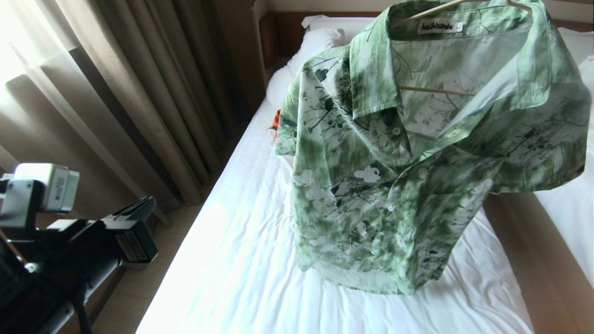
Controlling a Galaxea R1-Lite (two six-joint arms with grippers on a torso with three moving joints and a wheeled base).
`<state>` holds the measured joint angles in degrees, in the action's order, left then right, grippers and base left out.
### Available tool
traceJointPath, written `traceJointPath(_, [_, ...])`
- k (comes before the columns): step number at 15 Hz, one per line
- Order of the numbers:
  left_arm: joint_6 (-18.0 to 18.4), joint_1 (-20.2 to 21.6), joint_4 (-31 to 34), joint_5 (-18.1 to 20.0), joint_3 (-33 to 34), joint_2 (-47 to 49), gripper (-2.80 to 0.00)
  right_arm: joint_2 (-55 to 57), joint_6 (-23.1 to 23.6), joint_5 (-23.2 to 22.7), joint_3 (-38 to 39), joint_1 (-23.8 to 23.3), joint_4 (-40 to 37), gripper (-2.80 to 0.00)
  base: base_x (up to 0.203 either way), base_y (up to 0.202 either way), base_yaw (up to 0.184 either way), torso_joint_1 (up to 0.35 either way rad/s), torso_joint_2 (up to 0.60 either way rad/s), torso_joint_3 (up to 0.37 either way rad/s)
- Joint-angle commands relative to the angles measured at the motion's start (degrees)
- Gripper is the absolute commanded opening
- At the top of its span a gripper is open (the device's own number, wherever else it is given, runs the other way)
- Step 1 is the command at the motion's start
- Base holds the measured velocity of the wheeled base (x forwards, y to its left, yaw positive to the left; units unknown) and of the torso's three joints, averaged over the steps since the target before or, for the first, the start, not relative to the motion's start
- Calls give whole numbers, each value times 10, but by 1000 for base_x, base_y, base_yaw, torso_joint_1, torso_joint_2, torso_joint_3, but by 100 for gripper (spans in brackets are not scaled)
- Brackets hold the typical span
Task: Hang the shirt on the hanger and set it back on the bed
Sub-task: Take the clothes hanger out of the clothes
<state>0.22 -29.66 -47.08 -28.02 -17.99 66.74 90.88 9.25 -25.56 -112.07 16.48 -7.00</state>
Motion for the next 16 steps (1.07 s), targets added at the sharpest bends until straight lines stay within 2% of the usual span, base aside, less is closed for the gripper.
traceJointPath(1, [0, 0, -3, -1, 0, 7, -280, 2, 1, -2, 0, -1, -1, -280, 0, 0, 0, 0, 0, 0])
traceJointPath(5, [1, -16, 1, 17, -22, 8, -280, 3, -1, 0, 19, -1, -8, -280, 0, 0, 0, 0, 0, 0])
traceJointPath(8, [1, -100, 23, 25, -53, 38, -280, 16, -1, 4, 40, -1, -7, -280, 0, 0, 0, 0, 0, 0])
traceJointPath(12, [1, -205, 37, 40, -153, 95, -280, 36, -1, 5, 42, -1, -8, -280, 0, 0, 0, 0, 0, 0])
traceJointPath(16, [1, -237, 34, 68, -211, 171, -280, 67, 0, 6, 55, 1, -3, -280, 0, 0, 0, 0, 0, 0])
